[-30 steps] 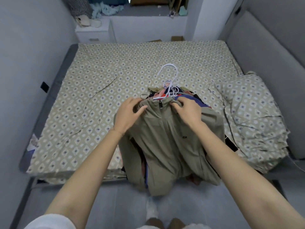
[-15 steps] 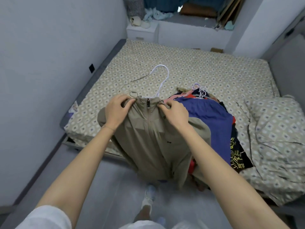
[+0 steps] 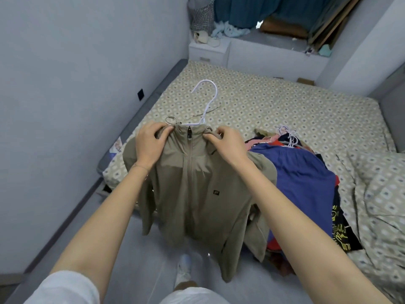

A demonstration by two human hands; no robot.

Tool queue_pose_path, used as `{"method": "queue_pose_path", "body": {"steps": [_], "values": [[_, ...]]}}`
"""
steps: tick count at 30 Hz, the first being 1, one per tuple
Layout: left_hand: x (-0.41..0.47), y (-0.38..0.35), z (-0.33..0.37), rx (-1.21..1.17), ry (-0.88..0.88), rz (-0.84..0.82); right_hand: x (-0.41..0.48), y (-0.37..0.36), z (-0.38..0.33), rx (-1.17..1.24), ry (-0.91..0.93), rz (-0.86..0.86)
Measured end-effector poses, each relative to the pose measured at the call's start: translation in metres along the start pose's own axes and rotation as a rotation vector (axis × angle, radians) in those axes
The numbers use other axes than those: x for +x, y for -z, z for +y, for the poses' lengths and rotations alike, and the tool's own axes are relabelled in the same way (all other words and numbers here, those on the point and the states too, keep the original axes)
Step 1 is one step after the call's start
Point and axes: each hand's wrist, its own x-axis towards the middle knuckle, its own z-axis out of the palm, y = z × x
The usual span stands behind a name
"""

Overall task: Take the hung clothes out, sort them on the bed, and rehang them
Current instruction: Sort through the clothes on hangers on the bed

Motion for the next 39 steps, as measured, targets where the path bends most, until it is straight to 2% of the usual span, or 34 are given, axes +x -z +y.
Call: {"method": "queue_pose_path", "body": {"steps": [7, 13, 25, 34, 39], "values": [[0.075, -0.009, -0.045, 0.094, -0.035, -0.036, 0.06, -0.03, -0.013, 0.115, 0.023, 0.046], [0.121, -0.031, -0.086, 0.13, -0.021, -0.048, 0.115, -0.059, -0.008, 0.134, 0.066, 0.007], [0.189, -0.141, -0.126, 0.168, 0.091, -0.187, 0.242, -0.091, 0.066, 0.142, -0.034, -0.084], [0.22, -0.238, -0.199, 0.163, 0.19, -0.317, 0.321, -0.153, 0.128, 0.168, -0.192, -0.08], [0.227, -0.312, -0.259, 0.15, 0.259, -0.416, 0.367, -0.207, 0.184, 0.145, -0.272, -0.071]]}}
